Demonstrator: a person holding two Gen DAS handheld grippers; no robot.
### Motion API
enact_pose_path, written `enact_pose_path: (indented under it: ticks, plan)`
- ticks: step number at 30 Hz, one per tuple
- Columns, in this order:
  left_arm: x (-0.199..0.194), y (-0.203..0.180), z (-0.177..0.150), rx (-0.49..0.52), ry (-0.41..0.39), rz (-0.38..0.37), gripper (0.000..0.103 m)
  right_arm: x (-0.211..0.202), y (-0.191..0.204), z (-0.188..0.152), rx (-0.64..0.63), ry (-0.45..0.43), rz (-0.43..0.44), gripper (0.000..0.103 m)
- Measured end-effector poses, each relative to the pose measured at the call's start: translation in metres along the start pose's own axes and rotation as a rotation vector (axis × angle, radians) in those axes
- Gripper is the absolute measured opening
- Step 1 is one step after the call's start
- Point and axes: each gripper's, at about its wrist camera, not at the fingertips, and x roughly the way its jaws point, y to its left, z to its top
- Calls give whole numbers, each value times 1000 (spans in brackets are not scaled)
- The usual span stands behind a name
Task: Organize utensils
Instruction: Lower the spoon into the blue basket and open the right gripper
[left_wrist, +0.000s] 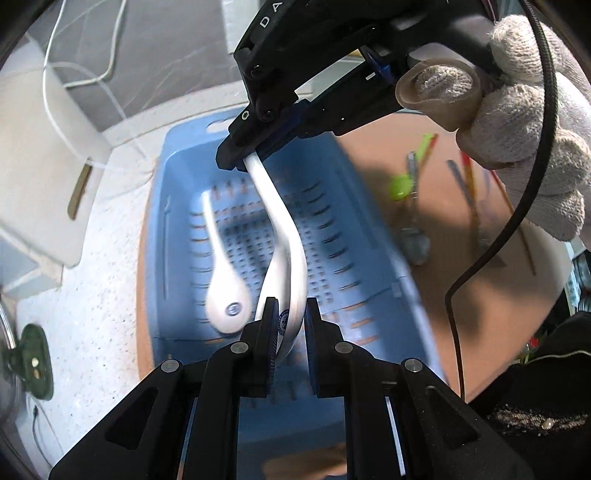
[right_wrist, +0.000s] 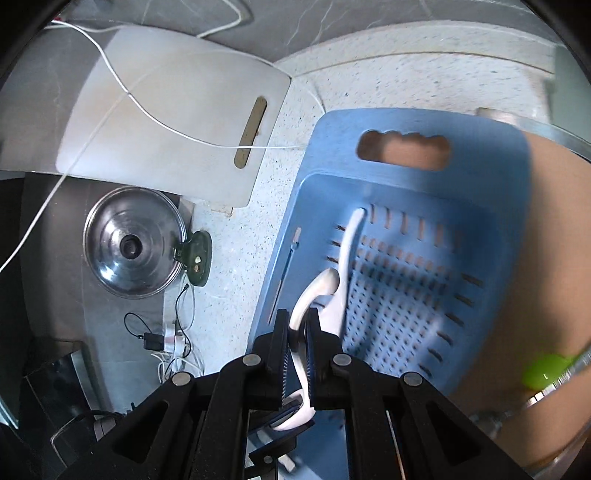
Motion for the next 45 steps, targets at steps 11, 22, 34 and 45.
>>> enact_pose_path:
  ticks: [11,22,34,45]
  plan:
    - [25,20,-1,-44,53,43,11,49,-11,24,25,53,-12,7]
    - [37,31,4,-72,71,84,12,67,-16,33,11,79,-55,10]
    - [11,26,3,-86,28,80,15,15,-7,15,-118,21,-89,43]
    - [-19,-18,25,-39,-75,42,23,-122,-49,-42,-196,-190,-130,51]
